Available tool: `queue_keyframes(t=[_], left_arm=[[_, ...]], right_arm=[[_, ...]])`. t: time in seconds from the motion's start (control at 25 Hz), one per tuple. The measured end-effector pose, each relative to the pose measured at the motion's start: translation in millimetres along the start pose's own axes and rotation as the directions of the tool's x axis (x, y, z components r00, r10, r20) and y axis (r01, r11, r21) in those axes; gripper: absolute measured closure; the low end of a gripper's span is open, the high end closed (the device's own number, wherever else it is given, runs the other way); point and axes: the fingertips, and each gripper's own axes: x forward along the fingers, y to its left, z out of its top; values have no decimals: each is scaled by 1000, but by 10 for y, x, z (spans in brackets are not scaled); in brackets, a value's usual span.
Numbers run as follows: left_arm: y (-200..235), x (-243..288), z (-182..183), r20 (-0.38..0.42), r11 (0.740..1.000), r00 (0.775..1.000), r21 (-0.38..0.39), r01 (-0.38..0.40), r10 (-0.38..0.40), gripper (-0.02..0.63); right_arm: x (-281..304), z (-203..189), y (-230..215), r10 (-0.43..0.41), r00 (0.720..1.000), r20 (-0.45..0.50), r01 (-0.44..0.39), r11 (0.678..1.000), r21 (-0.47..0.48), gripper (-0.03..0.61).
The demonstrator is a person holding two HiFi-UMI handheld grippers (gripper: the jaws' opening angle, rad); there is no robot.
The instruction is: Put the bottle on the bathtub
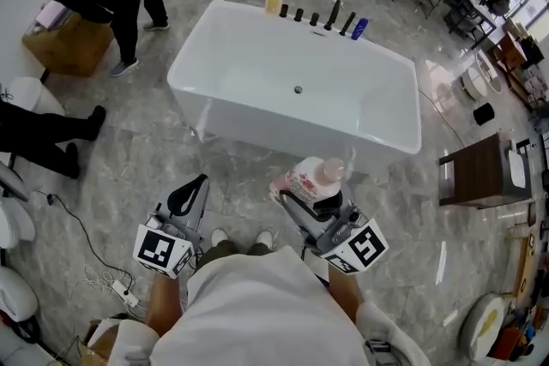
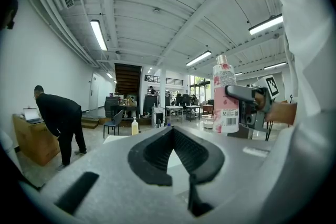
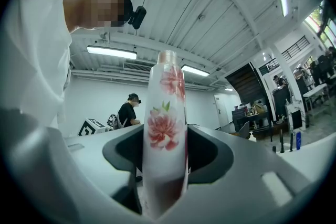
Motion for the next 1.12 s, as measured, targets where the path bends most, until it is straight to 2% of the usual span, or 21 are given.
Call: queue_keyframes(t=[0.36, 0.76, 0.96, 1.12], left_arm=[[-137, 210, -34, -14, 1000, 1000, 6, -25, 25, 612], [-278, 709, -67, -22, 998, 998, 18, -52, 52, 612], [-180, 989, -45, -30, 998, 998, 28, -51, 52, 612], [72, 1236, -46, -30, 998, 998, 32, -55, 56, 612]], right_arm=[[-159, -26, -249, 14, 1000, -6, -14, 1000, 0, 334], [-328, -52, -764, 33, 999, -2, -33, 999, 8, 334], [-289, -62, -1061, 24, 1000, 2, -24, 1000, 15, 334], [-112, -110, -1324, 17, 1000, 3, -17, 1000, 13, 334]])
